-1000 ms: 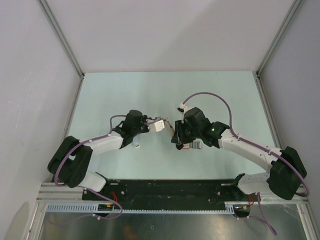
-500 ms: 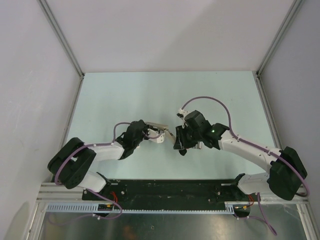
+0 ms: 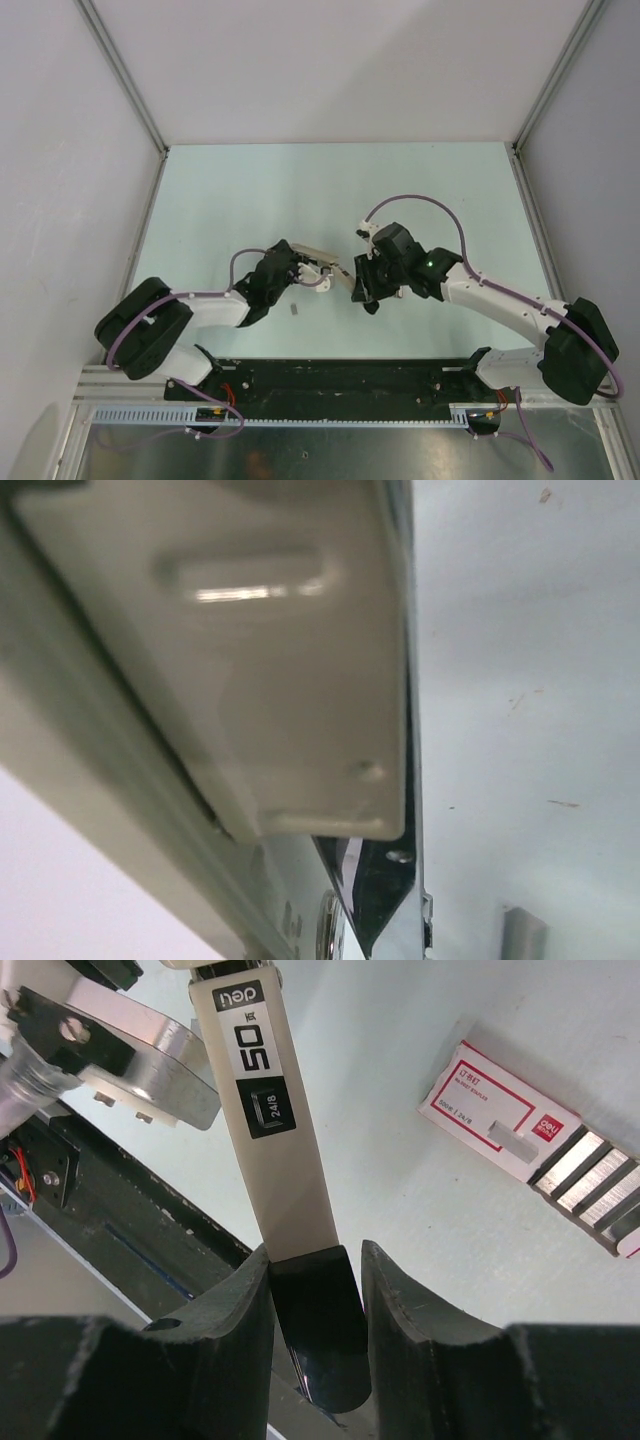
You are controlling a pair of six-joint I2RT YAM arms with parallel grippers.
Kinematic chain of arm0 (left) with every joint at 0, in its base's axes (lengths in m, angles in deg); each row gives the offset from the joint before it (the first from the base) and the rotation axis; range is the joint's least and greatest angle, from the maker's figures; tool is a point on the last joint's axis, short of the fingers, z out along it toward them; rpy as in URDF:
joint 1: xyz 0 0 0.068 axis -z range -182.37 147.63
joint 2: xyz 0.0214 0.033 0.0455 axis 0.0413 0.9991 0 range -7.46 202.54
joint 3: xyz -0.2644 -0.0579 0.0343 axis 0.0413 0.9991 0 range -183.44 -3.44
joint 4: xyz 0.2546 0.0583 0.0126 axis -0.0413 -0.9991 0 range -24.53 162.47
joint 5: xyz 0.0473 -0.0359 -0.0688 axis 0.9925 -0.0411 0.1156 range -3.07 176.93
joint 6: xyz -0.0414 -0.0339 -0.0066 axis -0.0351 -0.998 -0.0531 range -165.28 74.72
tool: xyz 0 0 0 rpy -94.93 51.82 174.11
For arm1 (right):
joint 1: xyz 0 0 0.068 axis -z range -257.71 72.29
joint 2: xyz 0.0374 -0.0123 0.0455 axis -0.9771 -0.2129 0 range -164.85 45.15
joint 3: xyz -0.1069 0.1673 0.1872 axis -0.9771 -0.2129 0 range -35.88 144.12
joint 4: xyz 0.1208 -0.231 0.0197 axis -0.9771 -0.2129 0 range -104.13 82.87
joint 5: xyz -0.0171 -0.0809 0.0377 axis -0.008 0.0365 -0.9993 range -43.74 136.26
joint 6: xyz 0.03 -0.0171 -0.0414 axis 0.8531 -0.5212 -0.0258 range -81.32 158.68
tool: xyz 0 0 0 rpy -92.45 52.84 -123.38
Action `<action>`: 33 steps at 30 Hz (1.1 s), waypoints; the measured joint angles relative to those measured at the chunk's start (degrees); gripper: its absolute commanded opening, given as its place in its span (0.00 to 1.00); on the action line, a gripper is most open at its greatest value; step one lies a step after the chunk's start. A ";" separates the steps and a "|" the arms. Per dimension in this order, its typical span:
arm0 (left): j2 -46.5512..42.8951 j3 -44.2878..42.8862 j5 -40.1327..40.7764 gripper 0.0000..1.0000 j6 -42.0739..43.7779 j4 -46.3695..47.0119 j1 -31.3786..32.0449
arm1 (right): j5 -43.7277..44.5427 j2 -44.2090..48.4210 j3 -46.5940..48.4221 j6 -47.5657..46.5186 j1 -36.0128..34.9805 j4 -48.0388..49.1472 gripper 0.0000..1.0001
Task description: Unload the staples from the stapler
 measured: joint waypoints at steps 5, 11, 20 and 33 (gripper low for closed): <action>-2.91 -6.47 -0.26 0.12 -12.48 -17.14 1.40 | 0.20 1.22 -0.33 1.66 0.72 0.90 0.00; -7.04 -19.45 -10.34 0.25 -31.61 -36.48 2.14 | 1.60 1.84 0.00 7.58 2.21 14.34 0.00; -10.97 -22.29 -26.73 0.54 -44.63 -46.69 4.04 | 7.21 -4.63 5.77 13.88 3.91 23.96 0.00; -16.22 -31.06 -44.26 0.70 -57.51 -53.02 -20.57 | 14.84 -16.46 15.67 10.54 3.54 17.49 0.00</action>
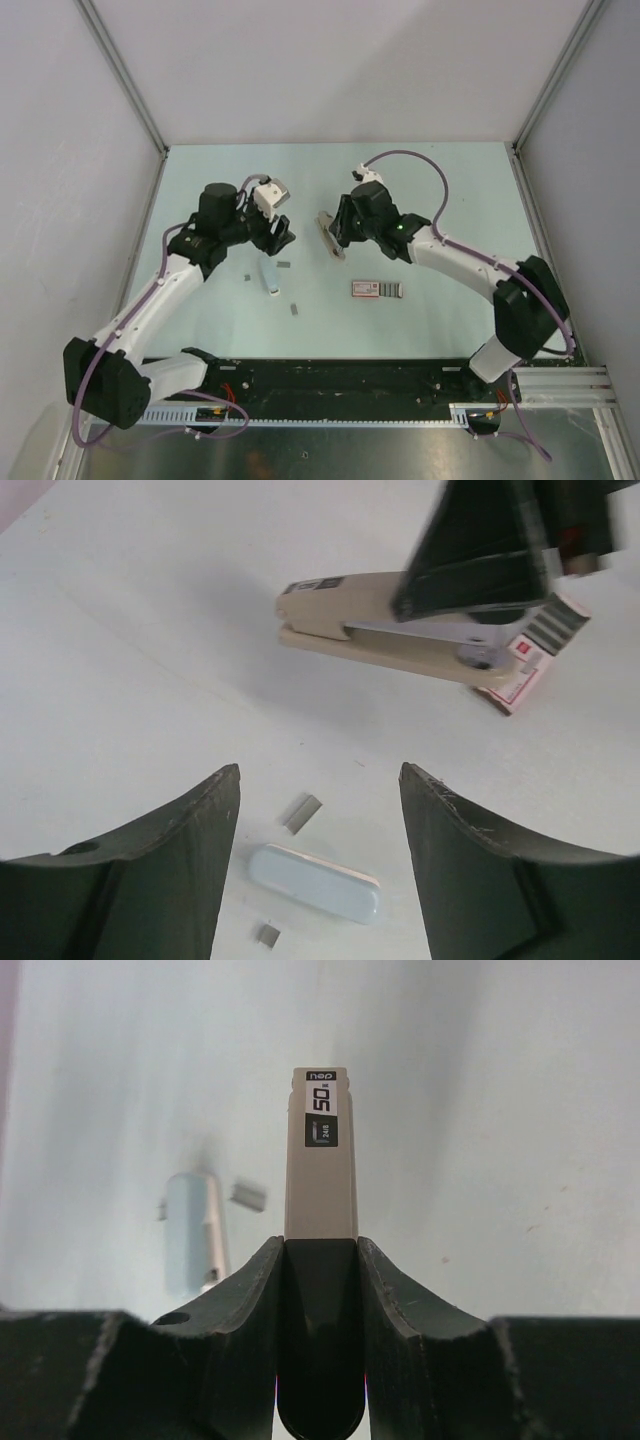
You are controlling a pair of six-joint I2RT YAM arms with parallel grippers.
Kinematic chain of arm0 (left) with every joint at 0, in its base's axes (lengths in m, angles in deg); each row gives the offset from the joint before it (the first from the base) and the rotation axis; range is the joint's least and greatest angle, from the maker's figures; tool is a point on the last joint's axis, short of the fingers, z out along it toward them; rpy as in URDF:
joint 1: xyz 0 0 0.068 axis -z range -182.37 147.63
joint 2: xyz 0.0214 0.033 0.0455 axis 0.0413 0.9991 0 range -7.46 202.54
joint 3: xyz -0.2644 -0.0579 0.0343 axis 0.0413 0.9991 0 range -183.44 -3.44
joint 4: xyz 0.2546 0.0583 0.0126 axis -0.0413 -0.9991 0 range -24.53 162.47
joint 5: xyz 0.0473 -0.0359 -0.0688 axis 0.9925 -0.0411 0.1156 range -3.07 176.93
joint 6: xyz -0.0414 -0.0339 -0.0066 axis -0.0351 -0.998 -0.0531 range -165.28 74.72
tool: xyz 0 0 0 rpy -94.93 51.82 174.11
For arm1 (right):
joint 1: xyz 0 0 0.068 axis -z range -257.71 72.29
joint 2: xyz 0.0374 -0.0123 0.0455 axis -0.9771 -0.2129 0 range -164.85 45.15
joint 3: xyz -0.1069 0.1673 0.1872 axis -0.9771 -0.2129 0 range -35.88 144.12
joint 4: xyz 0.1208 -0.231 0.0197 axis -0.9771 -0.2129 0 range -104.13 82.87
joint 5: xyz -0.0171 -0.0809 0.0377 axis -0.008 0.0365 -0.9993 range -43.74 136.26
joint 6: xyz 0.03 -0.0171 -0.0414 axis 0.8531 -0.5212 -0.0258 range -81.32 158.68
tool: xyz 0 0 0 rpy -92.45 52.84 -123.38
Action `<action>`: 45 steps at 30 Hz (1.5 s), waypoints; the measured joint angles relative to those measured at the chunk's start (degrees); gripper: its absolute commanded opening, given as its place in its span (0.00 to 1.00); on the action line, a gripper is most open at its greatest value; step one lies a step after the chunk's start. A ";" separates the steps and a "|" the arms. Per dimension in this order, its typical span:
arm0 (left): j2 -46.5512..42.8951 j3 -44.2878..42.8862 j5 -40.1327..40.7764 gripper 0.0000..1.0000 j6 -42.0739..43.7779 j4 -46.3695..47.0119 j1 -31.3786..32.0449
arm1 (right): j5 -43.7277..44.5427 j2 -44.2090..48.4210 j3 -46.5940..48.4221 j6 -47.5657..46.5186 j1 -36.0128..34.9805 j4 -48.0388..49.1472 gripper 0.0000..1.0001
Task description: Unload the staples from the stapler
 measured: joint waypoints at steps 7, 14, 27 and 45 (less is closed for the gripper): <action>-2.97 1.03 -2.08 0.83 0.09 -2.91 0.07 | 8.72 -10.32 6.67 -5.57 -1.84 -1.86 0.00; -4.11 1.62 -0.79 0.98 1.05 -7.23 0.07 | 17.46 -21.24 15.39 -9.25 -4.02 -3.30 0.00; -3.72 3.26 2.01 0.99 4.81 -10.05 0.24 | 21.29 -30.08 23.98 -7.34 -6.40 -6.03 0.67; 16.90 -0.28 14.19 0.99 23.08 -10.80 7.37 | 11.80 -2.34 6.54 -1.99 2.80 -7.52 0.79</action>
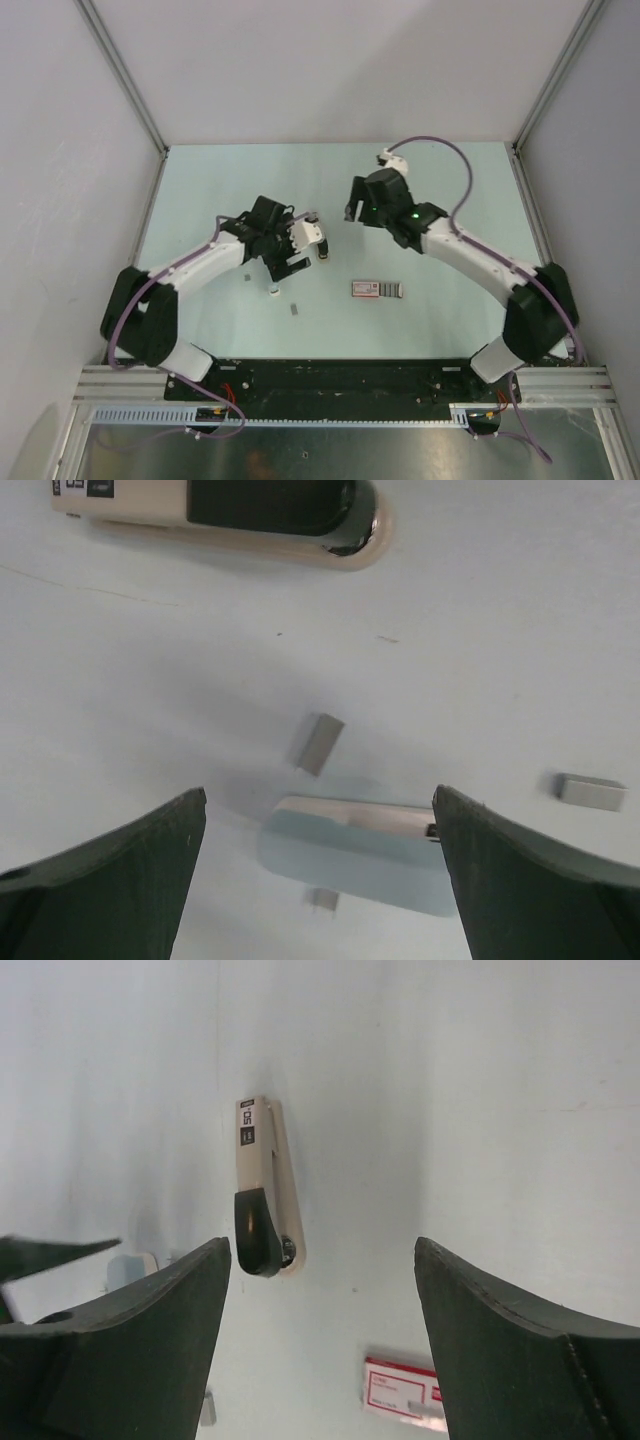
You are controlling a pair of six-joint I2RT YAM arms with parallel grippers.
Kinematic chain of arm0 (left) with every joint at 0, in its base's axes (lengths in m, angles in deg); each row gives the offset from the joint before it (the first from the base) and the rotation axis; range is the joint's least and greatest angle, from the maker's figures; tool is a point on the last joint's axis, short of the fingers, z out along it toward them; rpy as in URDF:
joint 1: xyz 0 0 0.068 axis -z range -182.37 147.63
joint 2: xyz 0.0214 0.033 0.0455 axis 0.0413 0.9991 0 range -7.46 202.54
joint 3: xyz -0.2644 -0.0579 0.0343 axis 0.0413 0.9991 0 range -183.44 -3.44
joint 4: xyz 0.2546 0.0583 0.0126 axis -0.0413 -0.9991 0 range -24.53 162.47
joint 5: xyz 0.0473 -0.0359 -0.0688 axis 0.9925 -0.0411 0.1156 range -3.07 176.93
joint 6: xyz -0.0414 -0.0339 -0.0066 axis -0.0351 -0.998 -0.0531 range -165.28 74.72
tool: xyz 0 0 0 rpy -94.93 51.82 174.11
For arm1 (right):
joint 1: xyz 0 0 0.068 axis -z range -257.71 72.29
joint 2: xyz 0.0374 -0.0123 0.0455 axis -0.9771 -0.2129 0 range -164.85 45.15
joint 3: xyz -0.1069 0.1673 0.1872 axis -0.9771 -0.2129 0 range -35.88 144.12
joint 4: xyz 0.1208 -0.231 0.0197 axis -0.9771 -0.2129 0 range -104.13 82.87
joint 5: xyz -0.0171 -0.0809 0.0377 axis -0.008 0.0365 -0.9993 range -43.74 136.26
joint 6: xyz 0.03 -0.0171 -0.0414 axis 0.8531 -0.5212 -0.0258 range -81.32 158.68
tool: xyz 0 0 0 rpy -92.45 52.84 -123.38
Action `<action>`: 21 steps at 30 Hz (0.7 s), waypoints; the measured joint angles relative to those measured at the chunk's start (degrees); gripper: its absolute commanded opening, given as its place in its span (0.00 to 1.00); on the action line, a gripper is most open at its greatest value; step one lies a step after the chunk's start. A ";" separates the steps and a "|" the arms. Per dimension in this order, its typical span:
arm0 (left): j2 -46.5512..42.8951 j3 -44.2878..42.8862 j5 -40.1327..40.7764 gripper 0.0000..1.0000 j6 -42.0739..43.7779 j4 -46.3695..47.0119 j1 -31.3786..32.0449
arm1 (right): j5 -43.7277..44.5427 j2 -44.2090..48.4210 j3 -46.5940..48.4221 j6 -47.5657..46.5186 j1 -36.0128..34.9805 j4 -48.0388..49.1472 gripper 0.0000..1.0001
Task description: Unload the staples from the stapler
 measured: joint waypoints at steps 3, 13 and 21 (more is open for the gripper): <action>4.76 -3.15 1.92 0.99 2.67 0.11 0.02 | -0.59 7.28 -4.70 0.17 2.34 0.15 0.78; 11.91 -7.54 6.78 0.99 10.67 0.72 1.40 | -8.22 21.70 -20.55 2.10 10.25 0.09 0.77; 13.70 -7.54 7.32 1.00 13.99 0.22 1.60 | -13.51 23.58 -22.60 2.08 12.63 0.81 0.76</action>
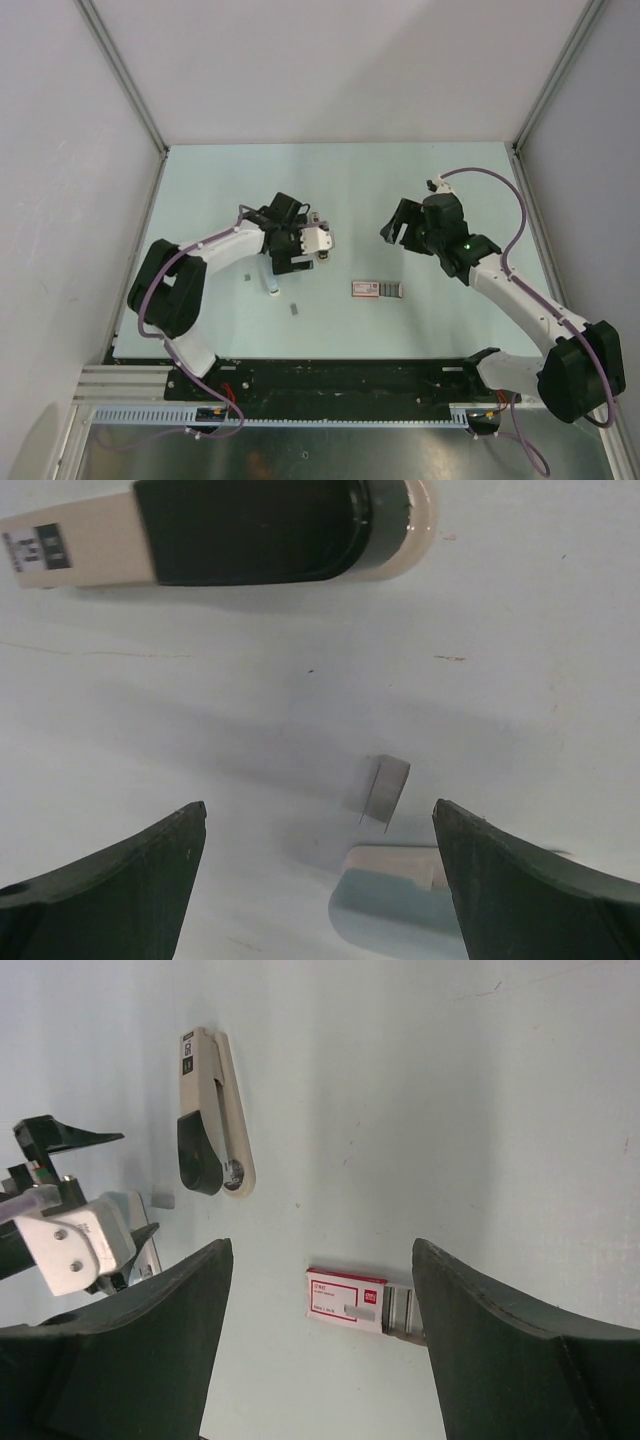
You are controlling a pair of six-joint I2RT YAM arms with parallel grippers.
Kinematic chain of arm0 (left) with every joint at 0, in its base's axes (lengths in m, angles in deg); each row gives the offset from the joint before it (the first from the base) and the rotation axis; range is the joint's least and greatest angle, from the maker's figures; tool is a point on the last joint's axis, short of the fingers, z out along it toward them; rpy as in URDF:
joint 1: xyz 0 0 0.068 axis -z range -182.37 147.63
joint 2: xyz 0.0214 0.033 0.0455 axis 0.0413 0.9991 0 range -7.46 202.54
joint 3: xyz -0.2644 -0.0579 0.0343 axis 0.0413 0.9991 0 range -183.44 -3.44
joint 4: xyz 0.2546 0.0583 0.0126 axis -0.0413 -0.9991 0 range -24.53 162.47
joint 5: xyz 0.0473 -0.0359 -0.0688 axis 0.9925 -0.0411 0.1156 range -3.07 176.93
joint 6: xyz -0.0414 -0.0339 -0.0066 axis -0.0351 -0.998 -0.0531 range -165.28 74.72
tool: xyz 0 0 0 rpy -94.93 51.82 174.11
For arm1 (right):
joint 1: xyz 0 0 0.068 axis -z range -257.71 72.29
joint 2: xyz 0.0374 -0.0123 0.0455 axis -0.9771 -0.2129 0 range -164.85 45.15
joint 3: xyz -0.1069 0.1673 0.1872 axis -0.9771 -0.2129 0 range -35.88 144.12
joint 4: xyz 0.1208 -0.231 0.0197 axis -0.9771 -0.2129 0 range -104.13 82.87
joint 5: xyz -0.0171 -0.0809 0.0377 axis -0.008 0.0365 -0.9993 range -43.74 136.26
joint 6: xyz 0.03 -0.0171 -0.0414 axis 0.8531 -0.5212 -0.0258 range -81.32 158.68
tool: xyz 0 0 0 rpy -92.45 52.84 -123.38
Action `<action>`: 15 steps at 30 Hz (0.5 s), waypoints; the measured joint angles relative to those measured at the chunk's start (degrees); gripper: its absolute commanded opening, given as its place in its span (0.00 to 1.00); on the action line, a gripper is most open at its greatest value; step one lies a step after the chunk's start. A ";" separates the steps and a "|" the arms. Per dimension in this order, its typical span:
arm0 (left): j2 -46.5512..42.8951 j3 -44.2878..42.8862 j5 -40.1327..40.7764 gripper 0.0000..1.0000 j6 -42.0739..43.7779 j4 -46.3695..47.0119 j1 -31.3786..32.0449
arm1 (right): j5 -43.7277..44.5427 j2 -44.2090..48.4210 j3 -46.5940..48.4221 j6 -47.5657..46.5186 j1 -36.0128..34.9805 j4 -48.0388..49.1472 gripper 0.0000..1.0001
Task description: Unload the staples from the stapler
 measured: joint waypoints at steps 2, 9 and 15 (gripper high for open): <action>1.14 0.00 0.11 0.99 0.28 -0.22 0.11 | -1.05 -0.02 -0.28 -0.02 0.74 0.04 0.76; 4.37 -0.76 0.79 0.98 0.61 -0.79 0.68 | -4.02 -0.15 -0.85 -0.22 2.93 1.20 0.73; 5.53 -2.08 0.87 0.86 1.07 -1.51 0.76 | -6.08 -0.15 -0.85 -0.22 3.69 2.25 0.69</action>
